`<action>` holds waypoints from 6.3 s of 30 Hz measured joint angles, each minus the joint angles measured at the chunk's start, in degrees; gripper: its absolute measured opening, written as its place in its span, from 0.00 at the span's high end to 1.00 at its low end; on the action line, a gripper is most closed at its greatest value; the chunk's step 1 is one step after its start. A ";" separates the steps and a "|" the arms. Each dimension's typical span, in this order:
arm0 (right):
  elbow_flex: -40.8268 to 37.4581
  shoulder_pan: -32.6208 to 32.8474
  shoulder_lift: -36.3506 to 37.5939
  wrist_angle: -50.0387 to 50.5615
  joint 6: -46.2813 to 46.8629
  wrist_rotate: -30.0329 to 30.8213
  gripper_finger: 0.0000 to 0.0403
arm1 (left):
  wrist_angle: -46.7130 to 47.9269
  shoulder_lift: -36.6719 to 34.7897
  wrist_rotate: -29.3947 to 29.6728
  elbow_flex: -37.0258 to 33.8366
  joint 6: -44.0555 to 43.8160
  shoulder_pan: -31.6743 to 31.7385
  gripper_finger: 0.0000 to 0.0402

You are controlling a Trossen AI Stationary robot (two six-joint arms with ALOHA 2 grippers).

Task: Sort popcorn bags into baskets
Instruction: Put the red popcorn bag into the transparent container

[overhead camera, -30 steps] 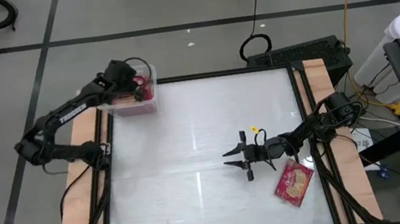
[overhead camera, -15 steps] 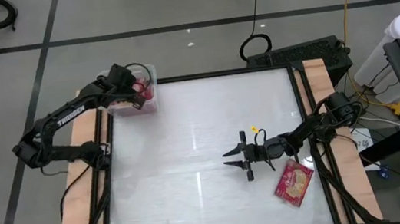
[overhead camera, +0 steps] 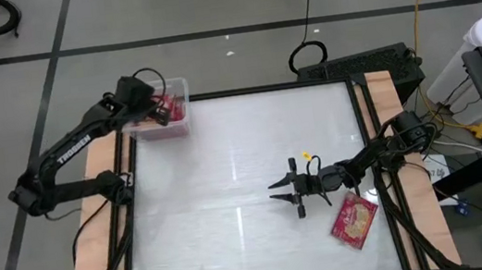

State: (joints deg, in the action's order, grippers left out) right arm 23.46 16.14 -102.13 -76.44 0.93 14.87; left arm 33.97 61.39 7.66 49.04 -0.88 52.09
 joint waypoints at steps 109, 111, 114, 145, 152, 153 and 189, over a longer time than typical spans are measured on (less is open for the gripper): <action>4.35 -6.27 0.02 9.49 1.39 -0.20 0.71 | 19.72 12.60 -10.72 8.79 -27.30 5.17 1.00; 4.35 -6.27 0.02 9.49 1.39 -0.20 0.71 | 19.43 11.21 -10.05 9.63 -26.77 5.17 0.99; 4.35 -6.27 0.02 9.49 1.39 -0.20 0.71 | 19.44 9.04 -9.60 10.44 -26.16 5.15 0.98; 12.58 4.69 25.57 61.89 21.07 0.28 0.71 | -29.07 -1.11 2.94 -4.90 -8.23 -58.15 0.97; 19.27 14.97 26.25 78.39 34.46 0.03 0.71 | -37.61 5.39 3.02 -5.66 -5.05 -65.28 0.98; 20.47 16.32 26.25 81.20 36.56 0.02 0.71 | -38.72 6.42 3.02 -5.68 -4.77 -65.88 0.98; 21.09 18.35 26.27 133.97 29.16 -18.18 0.44 | -58.50 24.91 2.98 -5.66 -9.12 -73.53 0.88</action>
State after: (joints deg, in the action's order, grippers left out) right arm 44.56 34.50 -75.85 57.52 30.09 -3.30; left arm -24.53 86.30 10.64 43.38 -9.99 -21.44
